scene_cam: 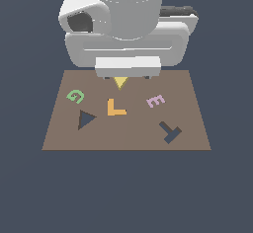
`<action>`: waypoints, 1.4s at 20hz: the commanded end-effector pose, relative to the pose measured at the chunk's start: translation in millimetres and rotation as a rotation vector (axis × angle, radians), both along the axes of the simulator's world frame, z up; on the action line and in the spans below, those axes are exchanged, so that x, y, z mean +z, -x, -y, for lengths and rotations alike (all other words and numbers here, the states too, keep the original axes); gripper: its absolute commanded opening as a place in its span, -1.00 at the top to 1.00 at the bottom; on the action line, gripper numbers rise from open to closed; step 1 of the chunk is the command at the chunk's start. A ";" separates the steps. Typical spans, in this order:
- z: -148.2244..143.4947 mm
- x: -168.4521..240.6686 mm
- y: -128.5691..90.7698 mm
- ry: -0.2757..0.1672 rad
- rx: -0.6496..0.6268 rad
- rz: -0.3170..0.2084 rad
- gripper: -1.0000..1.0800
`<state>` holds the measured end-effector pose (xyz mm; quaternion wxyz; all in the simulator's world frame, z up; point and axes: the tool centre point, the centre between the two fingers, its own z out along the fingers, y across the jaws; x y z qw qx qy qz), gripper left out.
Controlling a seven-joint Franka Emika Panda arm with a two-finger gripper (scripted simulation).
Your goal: Insert a designated object into the corresponding slot on a board.
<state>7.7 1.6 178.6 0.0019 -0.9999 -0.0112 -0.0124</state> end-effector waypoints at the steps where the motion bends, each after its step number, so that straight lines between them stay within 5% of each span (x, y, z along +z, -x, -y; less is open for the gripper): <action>1: 0.0 0.0 0.0 0.000 0.000 0.000 -0.92; 10: 3.7 -18.0 12.9 0.001 -0.010 -0.004 -0.92; 28: 22.4 -118.8 83.9 0.004 -0.064 -0.023 -0.92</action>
